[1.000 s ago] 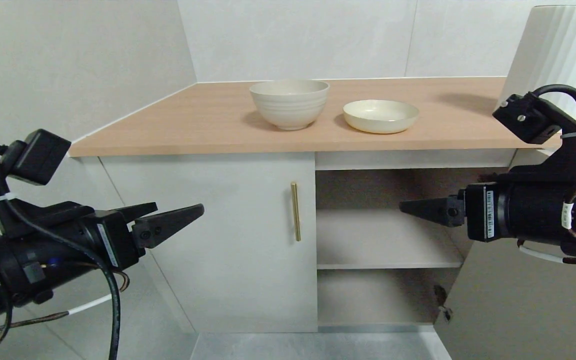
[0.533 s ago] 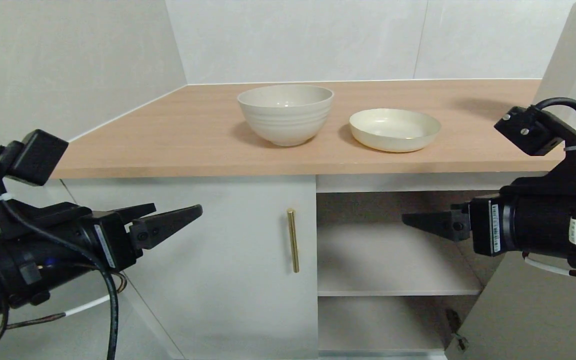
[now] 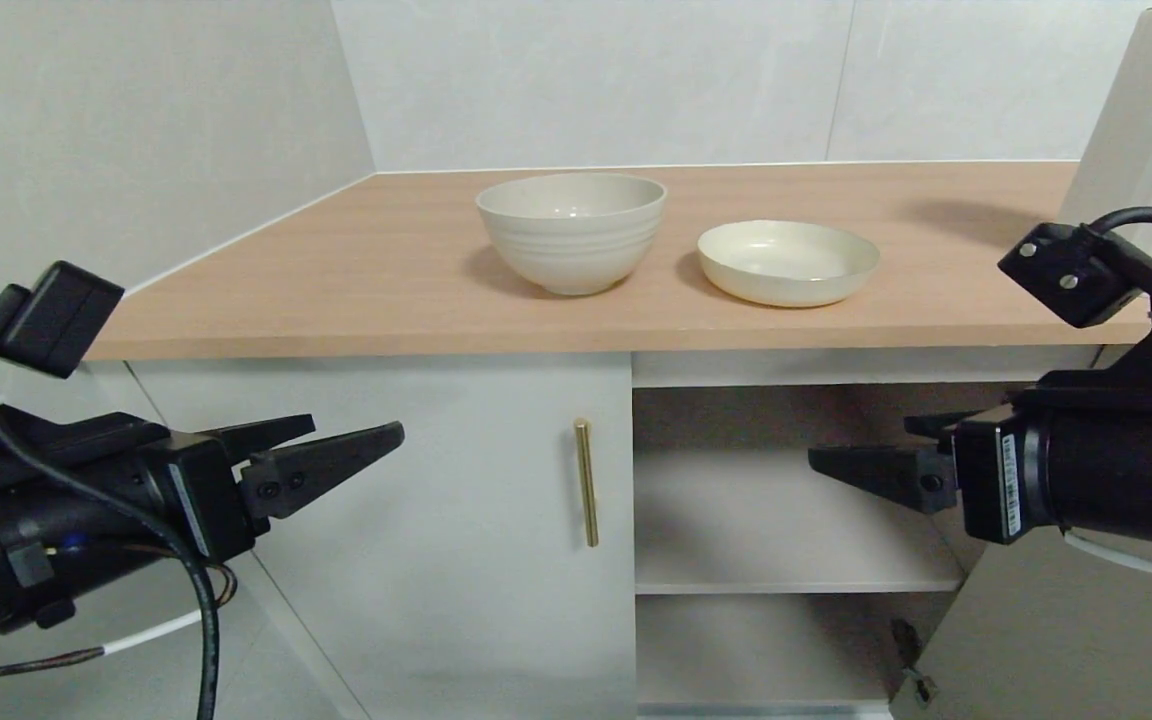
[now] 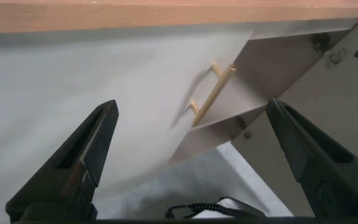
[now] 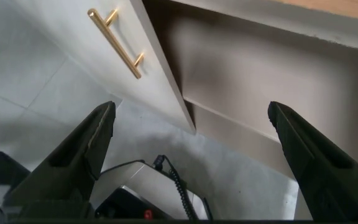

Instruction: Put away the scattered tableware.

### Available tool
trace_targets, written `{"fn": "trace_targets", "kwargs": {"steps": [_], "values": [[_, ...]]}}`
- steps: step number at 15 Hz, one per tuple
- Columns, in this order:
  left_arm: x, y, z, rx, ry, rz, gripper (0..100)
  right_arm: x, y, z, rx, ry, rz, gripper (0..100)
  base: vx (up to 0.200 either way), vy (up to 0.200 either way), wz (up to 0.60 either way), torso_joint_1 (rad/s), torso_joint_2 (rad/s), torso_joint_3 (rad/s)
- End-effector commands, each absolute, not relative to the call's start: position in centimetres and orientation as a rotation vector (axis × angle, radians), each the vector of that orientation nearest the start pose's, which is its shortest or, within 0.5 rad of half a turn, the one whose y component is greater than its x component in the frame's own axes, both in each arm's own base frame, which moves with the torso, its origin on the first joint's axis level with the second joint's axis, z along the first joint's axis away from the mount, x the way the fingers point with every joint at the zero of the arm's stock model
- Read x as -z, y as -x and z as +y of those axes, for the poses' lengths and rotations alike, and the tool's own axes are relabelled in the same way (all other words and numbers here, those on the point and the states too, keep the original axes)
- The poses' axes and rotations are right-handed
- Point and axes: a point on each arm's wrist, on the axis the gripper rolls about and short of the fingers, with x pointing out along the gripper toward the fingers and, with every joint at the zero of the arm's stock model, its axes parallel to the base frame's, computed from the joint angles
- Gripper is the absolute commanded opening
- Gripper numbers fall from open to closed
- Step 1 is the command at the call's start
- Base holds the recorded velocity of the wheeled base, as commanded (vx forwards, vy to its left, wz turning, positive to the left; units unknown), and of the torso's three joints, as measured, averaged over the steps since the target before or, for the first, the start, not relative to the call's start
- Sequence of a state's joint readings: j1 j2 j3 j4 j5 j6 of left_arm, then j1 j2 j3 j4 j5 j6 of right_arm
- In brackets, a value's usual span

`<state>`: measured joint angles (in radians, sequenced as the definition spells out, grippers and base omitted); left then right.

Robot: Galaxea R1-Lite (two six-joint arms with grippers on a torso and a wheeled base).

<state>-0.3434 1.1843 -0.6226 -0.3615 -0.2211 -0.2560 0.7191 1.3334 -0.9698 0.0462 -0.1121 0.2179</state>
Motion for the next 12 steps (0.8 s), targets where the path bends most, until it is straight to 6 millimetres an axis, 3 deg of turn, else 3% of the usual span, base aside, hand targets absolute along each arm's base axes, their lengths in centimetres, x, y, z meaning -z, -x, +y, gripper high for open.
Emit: {"fn": "trace_targets", "kwargs": {"steps": [1,4,12], "values": [[-22.6,-16.6,-6.4,0.532,0.235,0.285,100,-26.0,-16.1,13.8,-0.554,-0.043,0.439,100,0.000,0.000,0.00,0.032,-0.18,-0.168],[-22.5,-16.6,-6.5,0.533,0.235,0.288,100,-26.0,-16.1,13.8,-0.552,-0.042,0.438,100,0.000,0.000,0.00,0.080,-0.25,-0.269],[-23.0,-17.8,-6.9,0.532,0.232,0.284,100,-25.7,-16.6,14.2,-0.555,-0.022,0.443,100,0.000,0.000,0.00,0.152,-0.49,-0.308]]}}
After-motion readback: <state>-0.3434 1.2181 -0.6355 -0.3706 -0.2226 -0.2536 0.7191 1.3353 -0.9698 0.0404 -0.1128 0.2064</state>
